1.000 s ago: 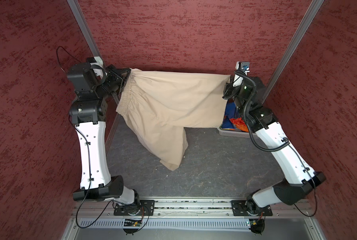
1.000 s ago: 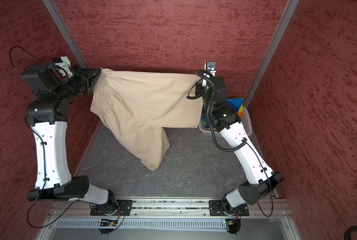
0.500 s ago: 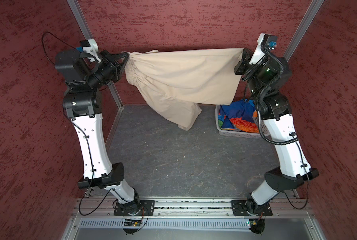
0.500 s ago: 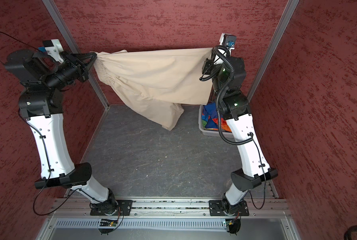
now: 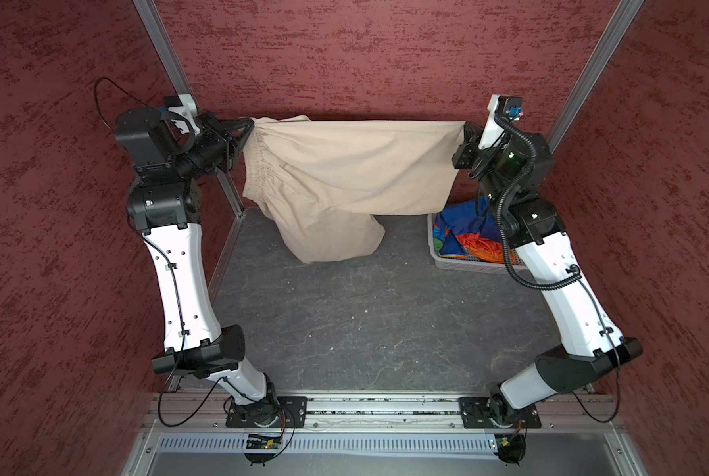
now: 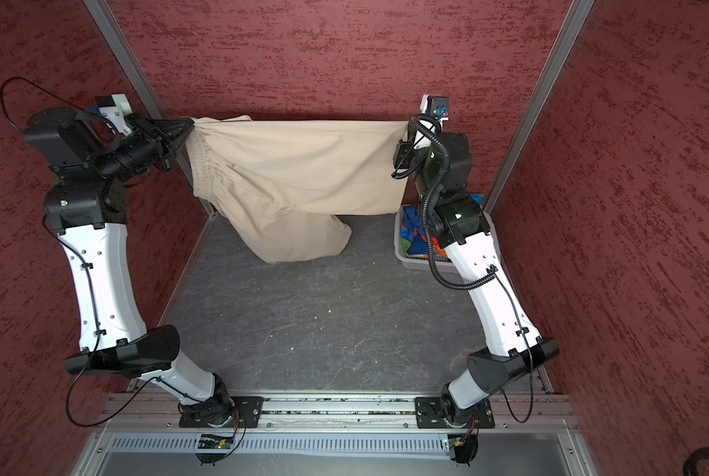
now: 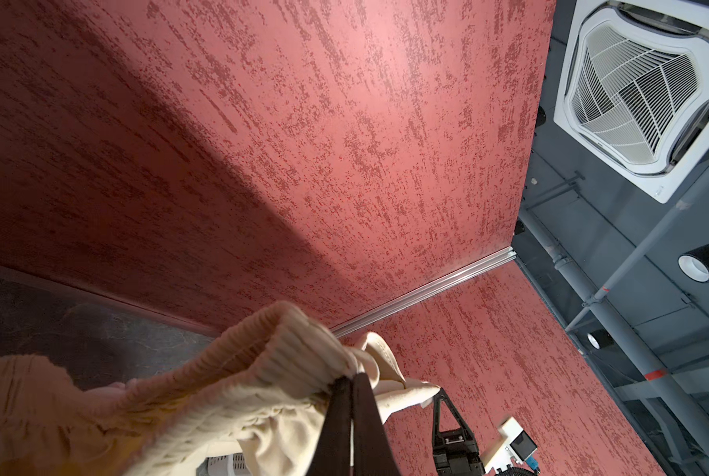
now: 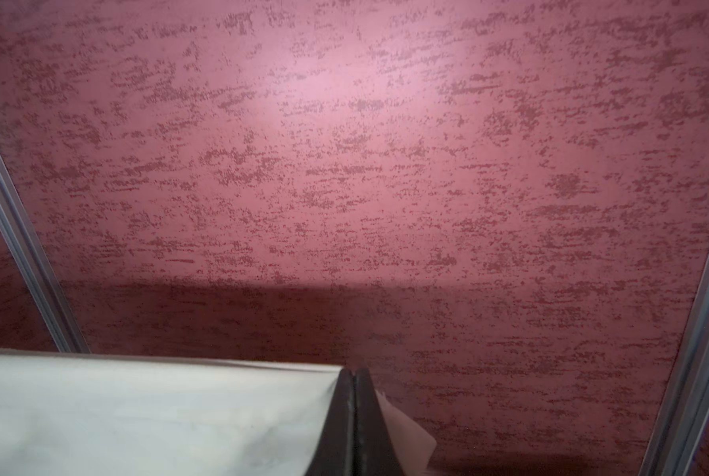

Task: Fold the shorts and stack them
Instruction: 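Lift the shorts by the waistband with both grippers and shake them out, then lay the shorts flat on the table and open both grippers, drawing back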

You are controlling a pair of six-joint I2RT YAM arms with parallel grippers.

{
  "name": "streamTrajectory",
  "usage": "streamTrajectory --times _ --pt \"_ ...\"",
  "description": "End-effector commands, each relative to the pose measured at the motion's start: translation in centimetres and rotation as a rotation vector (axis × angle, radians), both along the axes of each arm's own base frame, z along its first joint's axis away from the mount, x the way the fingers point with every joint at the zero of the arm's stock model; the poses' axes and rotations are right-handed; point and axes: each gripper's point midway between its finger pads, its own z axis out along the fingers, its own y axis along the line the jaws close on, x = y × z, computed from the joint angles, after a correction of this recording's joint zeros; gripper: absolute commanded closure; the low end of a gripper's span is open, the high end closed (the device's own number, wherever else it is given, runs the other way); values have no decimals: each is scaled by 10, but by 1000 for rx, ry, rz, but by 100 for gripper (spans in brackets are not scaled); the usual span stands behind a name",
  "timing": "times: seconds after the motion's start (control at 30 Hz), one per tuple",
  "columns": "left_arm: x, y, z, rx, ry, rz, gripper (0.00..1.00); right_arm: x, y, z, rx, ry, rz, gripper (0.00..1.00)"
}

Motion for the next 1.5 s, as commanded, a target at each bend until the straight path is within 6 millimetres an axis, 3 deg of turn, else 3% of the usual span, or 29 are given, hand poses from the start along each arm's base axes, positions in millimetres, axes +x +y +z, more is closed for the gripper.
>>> streamTrajectory --times 0.0,0.17,0.27,0.37,0.43,0.53,0.63,0.77,0.87,0.97,1.0,1.07,1.17,1.33,1.43,1.47 --pt "18 48 -12 28 0 191 100 27 -43 -25 24 59 -194 100" --pt "52 62 -70 22 122 199 100 76 -24 -104 25 219 -148 100" --pt "75 66 -102 11 185 187 100 104 -19 -139 39 289 -132 100" --pt "99 67 -125 0 224 175 100 133 -19 -159 45 324 -131 100" --pt "115 65 -129 -4 223 158 100 152 -22 -159 49 317 -139 100" --pt "137 54 -117 -27 187 103 100 175 -29 -134 96 249 -126 100" --pt "140 36 -72 -36 80 46 100 176 -35 -80 139 115 -110 100" --pt "121 25 -16 -91 -59 1 100 141 -48 -6 166 -78 -132 100" --pt "94 26 13 -91 -117 6 100 105 -60 28 178 -140 -161 100" --pt "62 21 28 -35 -151 9 100 71 -64 40 187 -169 -144 100" --pt "53 18 24 -12 -140 11 100 60 -65 36 193 -174 -129 100" --pt "39 15 5 35 -99 24 100 38 -65 20 216 -172 -99 100" --pt "25 28 -59 53 5 84 100 2 -59 -30 262 -134 -13 100" --pt "-3 63 -217 -82 256 139 100 -34 -41 -199 346 176 74 100" --pt "-25 64 -304 -153 401 139 100 -57 -36 -283 369 352 91 100" --pt "-32 61 -323 -158 434 135 100 -64 -36 -303 366 401 83 100"
